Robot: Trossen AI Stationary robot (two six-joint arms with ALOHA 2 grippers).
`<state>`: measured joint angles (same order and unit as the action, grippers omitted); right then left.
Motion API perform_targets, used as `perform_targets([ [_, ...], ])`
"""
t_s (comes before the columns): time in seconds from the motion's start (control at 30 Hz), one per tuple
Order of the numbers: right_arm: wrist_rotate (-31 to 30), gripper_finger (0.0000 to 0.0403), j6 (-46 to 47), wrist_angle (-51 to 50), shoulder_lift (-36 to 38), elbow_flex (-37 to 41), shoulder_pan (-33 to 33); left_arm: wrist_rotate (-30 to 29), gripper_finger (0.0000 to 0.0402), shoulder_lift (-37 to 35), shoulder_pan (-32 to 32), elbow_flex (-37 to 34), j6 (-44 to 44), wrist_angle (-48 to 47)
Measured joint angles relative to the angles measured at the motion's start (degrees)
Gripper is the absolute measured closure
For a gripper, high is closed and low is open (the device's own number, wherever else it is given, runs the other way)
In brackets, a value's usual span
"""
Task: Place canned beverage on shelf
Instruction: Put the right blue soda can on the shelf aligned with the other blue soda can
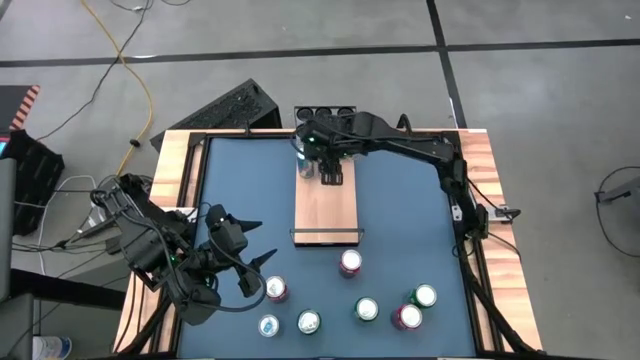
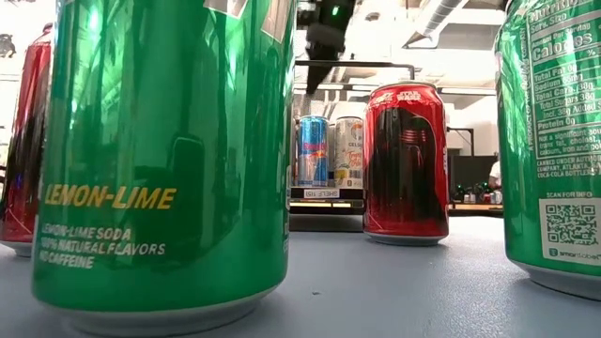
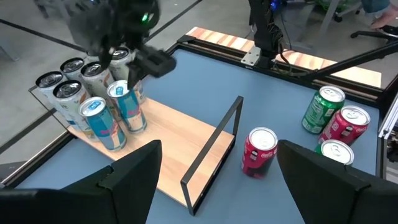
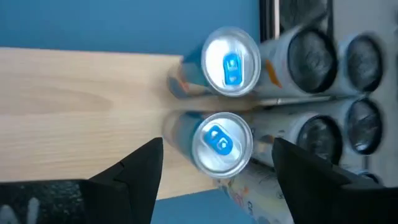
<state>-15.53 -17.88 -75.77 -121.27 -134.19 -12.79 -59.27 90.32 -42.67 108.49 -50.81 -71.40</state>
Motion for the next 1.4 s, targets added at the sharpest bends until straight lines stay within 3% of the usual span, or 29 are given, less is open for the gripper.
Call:
perform_targets([
  [0.17, 1.6, 0.0164, -0.4, -0.8, 1.3, -0.1, 1.0, 0.0, 0.0097, 0.0, 0.0, 0.0, 0.0, 0.2],
  [0.43, 2.8, 0.0362, -1.1, -0.5, 1.1, 5.7, 0.0, 0.1, 0.0097, 0.0, 0.0, 0.0, 0.0, 0.2],
  [0.5, 3.5, 0.0392, -2.4, 0.1, 1.1, 7.3, -0.5, 0.1, 0.0097, 0.0, 0.0, 0.0, 0.0, 0.2],
  [1.0, 4.0, 0.0401, -3.3, 6.0, 1.2, 8.3, -1.9, 0.1, 0.0097, 0.0, 0.0, 0.0, 0.0, 0.1],
  [1.4, 8.2, 0.0403, -6.0, 4.8, 1.2, 8.2, 0.4, 0.0, 0.0097, 0.0, 0.0, 0.0, 0.0, -0.3],
])
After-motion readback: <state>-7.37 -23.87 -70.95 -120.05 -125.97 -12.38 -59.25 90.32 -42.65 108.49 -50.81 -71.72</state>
